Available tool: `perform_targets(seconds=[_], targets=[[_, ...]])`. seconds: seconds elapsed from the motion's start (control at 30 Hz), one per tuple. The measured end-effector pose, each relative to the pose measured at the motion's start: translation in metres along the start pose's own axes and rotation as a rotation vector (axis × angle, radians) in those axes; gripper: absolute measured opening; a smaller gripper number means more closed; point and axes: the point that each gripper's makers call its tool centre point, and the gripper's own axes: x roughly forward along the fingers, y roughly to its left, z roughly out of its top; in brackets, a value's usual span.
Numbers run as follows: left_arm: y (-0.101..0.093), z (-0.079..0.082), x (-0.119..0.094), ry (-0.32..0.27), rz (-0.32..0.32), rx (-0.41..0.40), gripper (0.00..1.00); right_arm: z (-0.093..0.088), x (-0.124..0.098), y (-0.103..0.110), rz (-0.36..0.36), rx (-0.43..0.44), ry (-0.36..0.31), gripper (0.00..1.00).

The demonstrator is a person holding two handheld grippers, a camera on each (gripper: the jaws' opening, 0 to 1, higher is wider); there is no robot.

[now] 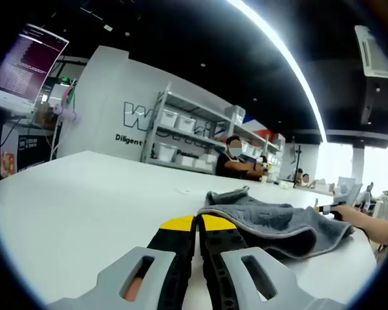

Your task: Fold the towel on the table until its edges align and the towel forms a compact rectangular stack.

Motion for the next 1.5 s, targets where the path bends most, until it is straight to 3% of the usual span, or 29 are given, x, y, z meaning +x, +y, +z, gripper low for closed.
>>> perform_targets(seconds=[1.5], targets=[[0.002, 0.001, -0.002, -0.001, 0.013, -0.001, 0.02, 0.004, -0.005, -0.022, -0.073, 0.004, -0.03, 0.05]])
